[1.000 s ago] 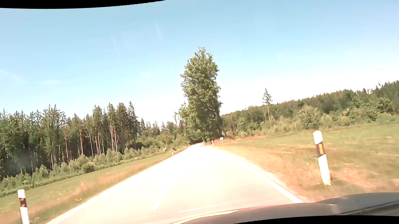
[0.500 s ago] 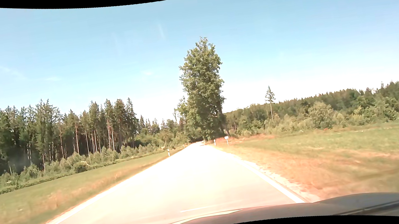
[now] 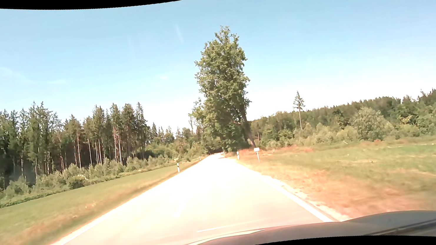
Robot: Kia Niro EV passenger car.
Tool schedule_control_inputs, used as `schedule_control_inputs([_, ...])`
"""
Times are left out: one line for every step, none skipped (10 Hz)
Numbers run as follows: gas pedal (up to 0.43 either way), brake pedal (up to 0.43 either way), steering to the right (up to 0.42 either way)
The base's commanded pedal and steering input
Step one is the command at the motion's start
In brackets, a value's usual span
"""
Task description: Follow the waypoints while adhering to traffic rules and regulations
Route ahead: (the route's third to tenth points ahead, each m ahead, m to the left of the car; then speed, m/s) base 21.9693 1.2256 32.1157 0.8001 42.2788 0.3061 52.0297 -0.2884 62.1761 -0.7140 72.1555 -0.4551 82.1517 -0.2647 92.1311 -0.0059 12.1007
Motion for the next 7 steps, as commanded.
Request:
schedule_control_inputs([0.339,0.000,-0.005])
schedule_control_inputs([0.339,0.000,-0.007])
schedule_control_inputs([0.339,0.000,-0.007])
schedule_control_inputs([0.339,0.000,-0.007])
schedule_control_inputs([0.339,0.000,-0.007])
schedule_control_inputs([0.339,0.000,-0.006])
schedule_control_inputs([0.339,0.000,-0.007])
